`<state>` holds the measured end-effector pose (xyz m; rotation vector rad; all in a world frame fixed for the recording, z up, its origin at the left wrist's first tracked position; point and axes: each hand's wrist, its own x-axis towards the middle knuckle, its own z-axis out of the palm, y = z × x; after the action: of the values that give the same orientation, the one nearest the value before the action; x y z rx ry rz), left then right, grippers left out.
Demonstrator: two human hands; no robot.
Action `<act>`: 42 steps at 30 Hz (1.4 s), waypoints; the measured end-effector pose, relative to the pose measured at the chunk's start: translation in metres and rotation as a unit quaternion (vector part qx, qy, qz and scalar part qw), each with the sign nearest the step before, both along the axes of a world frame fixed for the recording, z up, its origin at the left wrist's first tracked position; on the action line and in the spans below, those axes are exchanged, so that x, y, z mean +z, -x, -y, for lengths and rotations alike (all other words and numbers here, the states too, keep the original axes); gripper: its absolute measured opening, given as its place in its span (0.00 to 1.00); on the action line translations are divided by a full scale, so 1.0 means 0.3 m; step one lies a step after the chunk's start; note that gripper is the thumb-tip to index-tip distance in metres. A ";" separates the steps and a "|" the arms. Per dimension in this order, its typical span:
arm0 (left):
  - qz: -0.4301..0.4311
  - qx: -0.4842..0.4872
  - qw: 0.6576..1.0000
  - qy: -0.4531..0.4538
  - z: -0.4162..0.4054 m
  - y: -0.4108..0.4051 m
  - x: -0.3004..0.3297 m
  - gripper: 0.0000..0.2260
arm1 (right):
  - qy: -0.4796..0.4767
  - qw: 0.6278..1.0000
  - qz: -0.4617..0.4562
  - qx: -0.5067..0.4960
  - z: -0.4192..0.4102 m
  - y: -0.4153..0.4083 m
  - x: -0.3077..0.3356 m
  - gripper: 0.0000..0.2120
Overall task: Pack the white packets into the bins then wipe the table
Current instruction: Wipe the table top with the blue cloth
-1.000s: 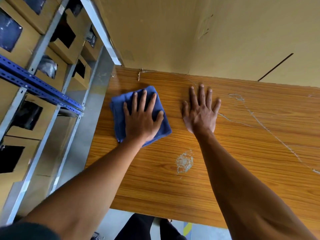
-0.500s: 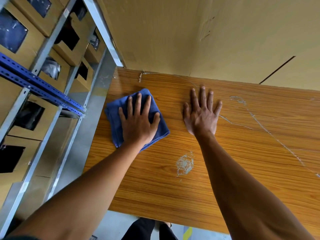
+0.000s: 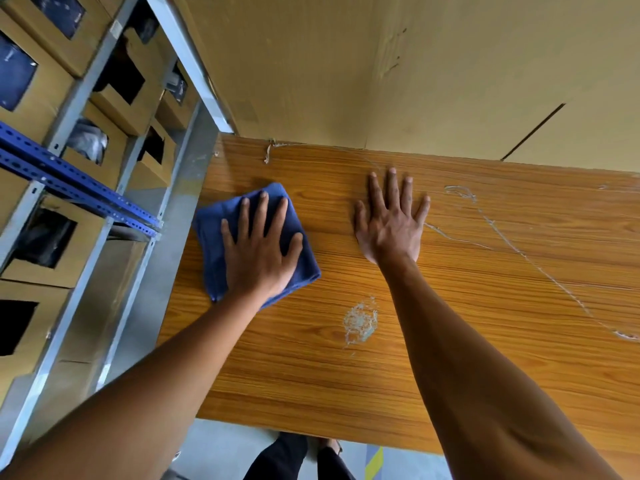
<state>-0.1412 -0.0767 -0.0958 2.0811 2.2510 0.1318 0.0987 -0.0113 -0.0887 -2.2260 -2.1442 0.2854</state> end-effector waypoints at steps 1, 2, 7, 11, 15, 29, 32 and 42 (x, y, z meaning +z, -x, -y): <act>-0.002 -0.004 1.000 0.004 0.016 0.003 0.001 0.33 | 0.000 1.000 -0.001 0.000 0.002 0.001 -0.001 0.33; -0.002 -0.004 1.000 0.007 0.011 0.007 0.003 0.32 | -0.001 1.000 -0.001 0.000 0.005 0.001 -0.003 0.32; 0.020 0.015 1.000 0.005 -0.249 0.051 0.013 0.33 | 0.001 1.000 0.000 0.006 0.002 -0.007 -0.006 0.35; 0.021 0.028 0.999 0.040 -0.420 0.085 0.019 0.35 | -0.001 1.000 0.001 0.010 -0.005 -0.007 -0.007 0.38; 0.023 -0.010 0.999 0.040 -0.360 0.105 0.018 0.34 | 0.001 1.000 -0.006 0.028 0.008 -0.002 0.007 0.40; 0.000 -0.068 0.998 0.016 -0.095 0.246 0.031 0.34 | 0.001 1.000 0.001 0.024 0.213 0.279 0.010 0.39; 0.026 -0.039 0.998 0.041 -0.299 0.267 0.044 0.34 | -0.014 1.000 0.000 0.024 0.207 0.283 0.005 0.38; 0.005 -0.133 0.991 -0.004 0.002 0.281 0.021 0.34 | 0.000 1.000 -0.001 0.019 0.208 0.288 0.026 0.38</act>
<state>-0.2256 -0.0774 -0.0893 2.3523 1.9462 0.1355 0.0124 -0.0736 -0.0809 -2.1857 -2.1887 0.2881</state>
